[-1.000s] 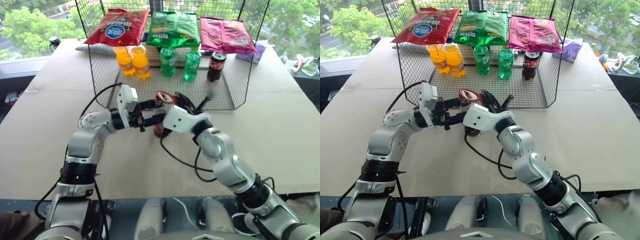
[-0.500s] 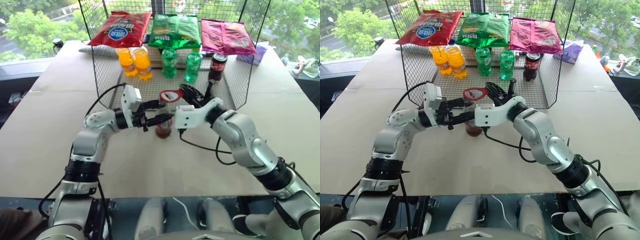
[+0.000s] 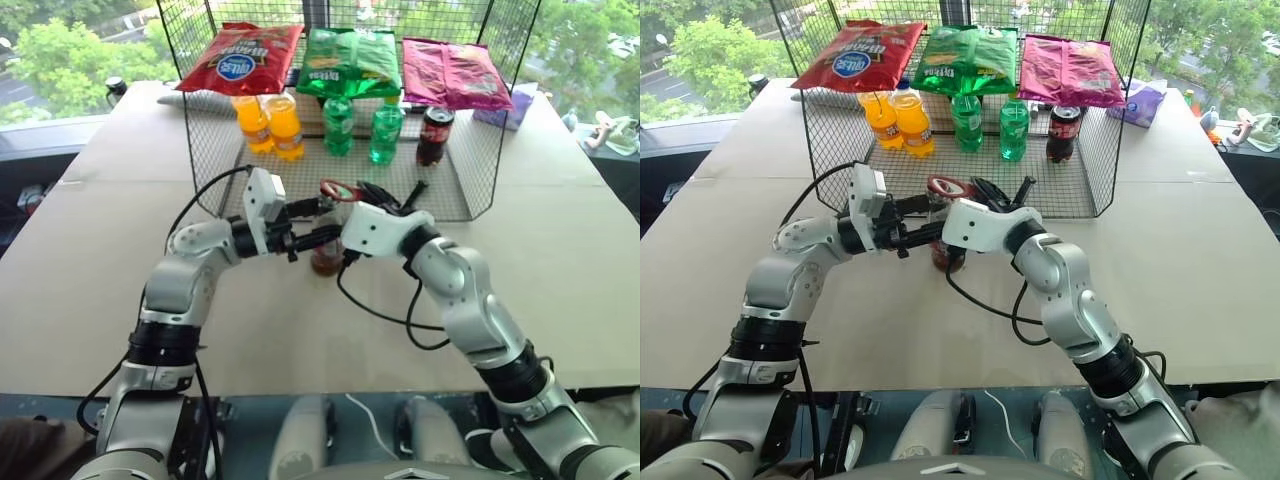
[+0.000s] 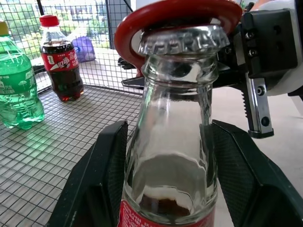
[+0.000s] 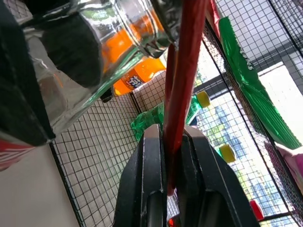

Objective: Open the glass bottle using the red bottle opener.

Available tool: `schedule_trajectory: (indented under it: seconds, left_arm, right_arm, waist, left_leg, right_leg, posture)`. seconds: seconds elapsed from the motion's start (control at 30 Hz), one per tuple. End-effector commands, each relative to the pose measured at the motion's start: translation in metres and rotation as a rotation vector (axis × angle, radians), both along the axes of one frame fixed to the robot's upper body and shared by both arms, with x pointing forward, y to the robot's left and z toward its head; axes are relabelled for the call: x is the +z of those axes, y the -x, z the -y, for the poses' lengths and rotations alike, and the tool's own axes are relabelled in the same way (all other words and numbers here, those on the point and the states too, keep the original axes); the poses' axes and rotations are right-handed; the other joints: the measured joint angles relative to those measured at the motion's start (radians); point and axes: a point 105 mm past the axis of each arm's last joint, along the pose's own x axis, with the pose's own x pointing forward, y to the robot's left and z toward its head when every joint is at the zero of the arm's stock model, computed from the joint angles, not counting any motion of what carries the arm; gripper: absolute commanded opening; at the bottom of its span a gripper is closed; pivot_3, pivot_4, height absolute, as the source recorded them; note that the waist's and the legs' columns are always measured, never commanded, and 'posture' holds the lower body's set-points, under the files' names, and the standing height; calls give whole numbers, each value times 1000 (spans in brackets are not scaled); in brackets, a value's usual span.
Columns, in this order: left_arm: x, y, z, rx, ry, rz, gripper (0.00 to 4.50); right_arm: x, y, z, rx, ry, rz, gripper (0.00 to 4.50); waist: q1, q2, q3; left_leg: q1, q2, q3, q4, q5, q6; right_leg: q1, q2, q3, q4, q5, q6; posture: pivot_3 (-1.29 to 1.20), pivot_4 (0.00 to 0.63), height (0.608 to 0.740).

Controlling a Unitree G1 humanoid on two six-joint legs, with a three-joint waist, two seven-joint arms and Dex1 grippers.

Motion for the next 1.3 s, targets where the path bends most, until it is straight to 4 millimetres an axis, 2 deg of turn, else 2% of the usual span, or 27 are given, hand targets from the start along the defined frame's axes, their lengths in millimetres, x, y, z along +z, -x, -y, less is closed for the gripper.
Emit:
schedule_trajectory:
  seconds: [0.03,0.13,0.3,0.43,0.67,0.8,1.03,1.3]
  left_arm:
    - [0,1,2,4,-8,-10,2123]
    - [0,1,2,8,-12,-18,2123]
    - [3,0,3,13,-17,-23,2123]
    - [4,1,3,15,-20,-26,2123]
    - [6,2,3,14,-28,-32,2123]
    - [5,3,1,13,-34,-35,2123]
    - [0,4,1,15,-36,-38,2123]
    - [-3,5,2,18,-35,-33,2123]
  right_arm:
    - [-27,7,-13,35,72,-25,0]
    - [-32,6,-12,5,64,17,0]
    - [-33,4,-14,-7,-99,-68,0]
    - [-33,4,-17,8,-138,-90,0]
    - [-46,12,-29,87,119,54,0]
    - [-48,11,-25,92,213,77,0]
    - [-28,2,-8,78,325,128,0]
    - [-14,-1,-2,114,431,168,0]
  waist:
    - [0,0,0]
    - [0,0,0]
    - [-1,0,0]
    - [0,1,0]
    - [-1,1,0]
    - [2,3,-2]
    - [3,4,-2]
    - [5,4,-1]
  left_leg:
    - [0,0,0,0,0,0]
    - [0,0,0,-1,0,0]
    - [0,0,0,-2,0,-1]
    - [0,1,0,-2,0,0]
    - [1,1,0,-4,0,-1]
    - [1,0,0,-4,0,-1]
    - [1,0,0,-4,0,-1]
    - [0,0,0,-5,0,-1]
  right_leg:
    - [0,0,0,0,0,0]
    - [-1,0,0,0,0,0]
    - [-1,0,0,0,0,0]
    - [-1,0,0,-1,0,0]
    - [-1,-1,0,-1,0,0]
    - [-1,-1,0,-1,0,0]
    - [-1,-1,0,-2,0,0]
    - [-1,-2,0,-3,0,0]
  posture:
    - [0,150,740]
    - [0,150,740]
    - [0,150,740]
    - [0,150,740]
    - [0,150,740]
    - [0,150,740]
    - [0,150,740]
    - [0,150,740]
